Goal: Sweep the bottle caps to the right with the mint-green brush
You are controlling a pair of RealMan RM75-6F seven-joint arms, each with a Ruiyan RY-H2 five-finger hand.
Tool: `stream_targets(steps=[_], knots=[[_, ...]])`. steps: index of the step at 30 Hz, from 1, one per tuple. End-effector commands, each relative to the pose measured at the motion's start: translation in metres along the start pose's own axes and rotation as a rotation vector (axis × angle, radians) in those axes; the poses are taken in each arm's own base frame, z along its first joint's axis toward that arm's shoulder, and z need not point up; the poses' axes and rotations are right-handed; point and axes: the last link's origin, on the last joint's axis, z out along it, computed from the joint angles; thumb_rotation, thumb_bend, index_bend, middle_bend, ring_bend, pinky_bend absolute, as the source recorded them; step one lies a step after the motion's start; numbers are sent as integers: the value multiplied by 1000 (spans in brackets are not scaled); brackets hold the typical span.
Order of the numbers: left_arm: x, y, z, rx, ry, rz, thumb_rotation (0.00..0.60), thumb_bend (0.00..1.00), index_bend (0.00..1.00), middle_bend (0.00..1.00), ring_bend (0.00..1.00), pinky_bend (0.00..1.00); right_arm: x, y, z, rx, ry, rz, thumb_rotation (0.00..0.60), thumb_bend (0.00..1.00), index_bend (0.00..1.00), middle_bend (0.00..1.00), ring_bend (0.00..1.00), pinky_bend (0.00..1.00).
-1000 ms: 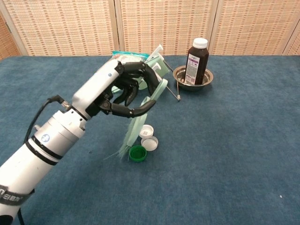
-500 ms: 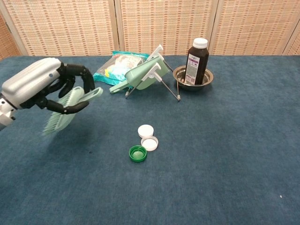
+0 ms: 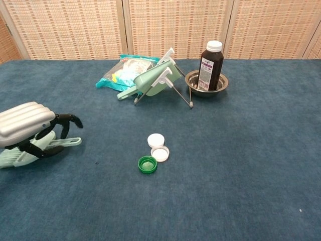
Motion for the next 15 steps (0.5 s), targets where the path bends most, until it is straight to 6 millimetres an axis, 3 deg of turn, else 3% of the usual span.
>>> stream_targets(steps=[1, 5, 7, 8, 10, 13, 15], knots=[[10, -1, -2, 29, 3, -71, 600, 318, 0, 0, 656, 839, 0, 0, 0, 0, 0, 0, 600, 243, 0, 0, 0, 0], [26, 0, -13, 35, 43, -118, 600, 314, 0, 0, 596, 822, 1, 0, -1, 0, 3, 0, 600, 243, 0, 0, 0, 0], [39, -4, -29, 54, 72, -134, 600, 312, 0, 0, 412, 685, 2, 1, -2, -4, 7, 1, 600, 243, 0, 0, 0, 0], [49, -6, -46, 73, 98, -156, 600, 313, 0, 0, 315, 598, 2, 1, -2, -8, 11, -1, 600, 243, 0, 0, 0, 0], [69, -11, -88, 131, 159, -189, 600, 319, 0, 0, 62, 305, 4, 2, -2, -14, 24, -6, 600, 243, 0, 0, 0, 0], [84, -19, -146, 228, 267, -221, 600, 344, 0, 0, 0, 100, 5, 3, -1, -22, 45, -12, 600, 243, 0, 0, 0, 0], [85, -26, -167, 287, 269, -207, 600, 356, 0, 0, 0, 69, 5, 3, -1, -25, 53, -15, 600, 243, 0, 0, 0, 0]])
